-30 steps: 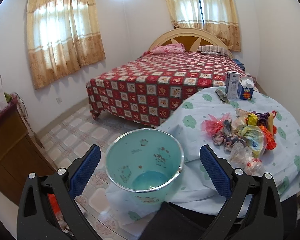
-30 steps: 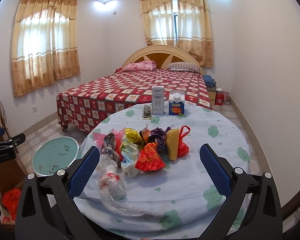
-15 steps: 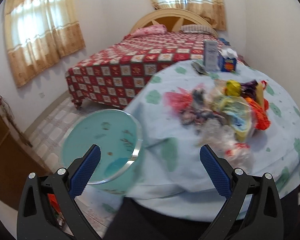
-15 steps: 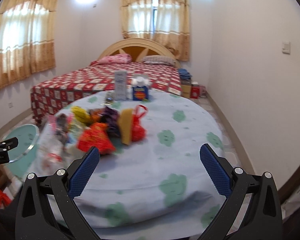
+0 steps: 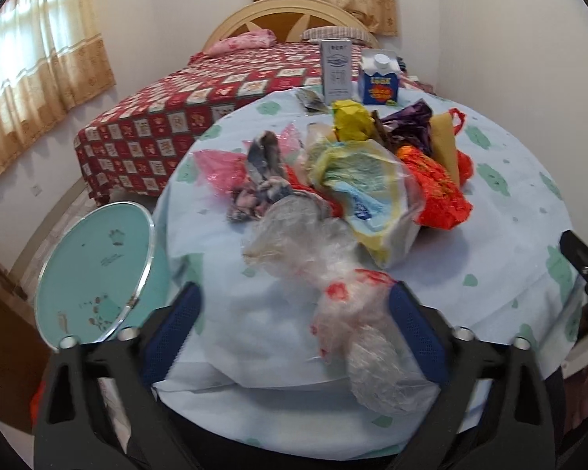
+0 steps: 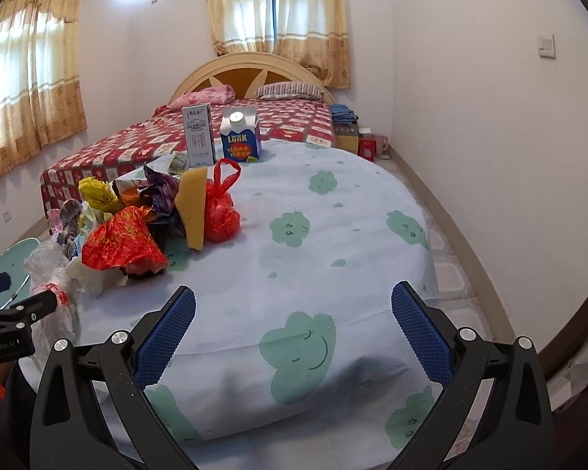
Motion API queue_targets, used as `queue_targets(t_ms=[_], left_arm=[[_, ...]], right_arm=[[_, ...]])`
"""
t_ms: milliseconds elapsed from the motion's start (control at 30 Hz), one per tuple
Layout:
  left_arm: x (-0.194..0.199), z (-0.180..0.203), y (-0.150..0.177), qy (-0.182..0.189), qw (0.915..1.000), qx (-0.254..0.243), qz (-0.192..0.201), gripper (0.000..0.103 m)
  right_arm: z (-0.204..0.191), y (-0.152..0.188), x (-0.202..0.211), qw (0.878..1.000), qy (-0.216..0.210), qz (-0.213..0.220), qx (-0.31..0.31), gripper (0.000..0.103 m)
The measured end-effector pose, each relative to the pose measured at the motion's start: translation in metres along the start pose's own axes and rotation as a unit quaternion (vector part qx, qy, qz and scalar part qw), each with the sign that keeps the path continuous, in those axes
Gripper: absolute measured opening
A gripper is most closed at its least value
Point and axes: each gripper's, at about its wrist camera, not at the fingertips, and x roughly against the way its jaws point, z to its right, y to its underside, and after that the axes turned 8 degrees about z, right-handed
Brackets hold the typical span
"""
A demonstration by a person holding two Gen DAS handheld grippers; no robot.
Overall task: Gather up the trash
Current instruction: 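Grasp the clear plastic bag on the table with the left gripper, then lift the clear bag with the left gripper while the right gripper grasps the yellow sponge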
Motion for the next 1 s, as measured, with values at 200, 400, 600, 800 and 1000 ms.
queue_targets(t_ms=[200,400,600,800,1000], left_arm=[[-0.002,0.014,0.004,0.077,0.9969,-0.012,-0.012,0.037],[0.006,0.010,-0.002,0.085,0.9963,-0.010,-0.008,0.031],[0.037,-0.026,-0.027,0.048,0.9981,-0.008,0.038,0.031],[0.040,-0.076,-0.045,-0.031,0.9974,0.005,0.065,0.031],[0.030,-0.111,-0.054,-0.073,0.9944,0.021,0.074,0.031]], right_arm=[[-0.006,0.001,-0.003,1.000,-0.010,-0.006,0.004,0.098],[-0.014,-0.007,-0.002,1.000,-0.026,0.000,0.004,0.098],[-0.027,-0.031,-0.007,0.999,-0.046,0.023,0.007,0.098],[-0.049,-0.054,-0.046,0.998,-0.063,0.003,0.029,0.075],[-0.065,-0.059,-0.092,0.994,-0.081,-0.057,0.048,0.064]])
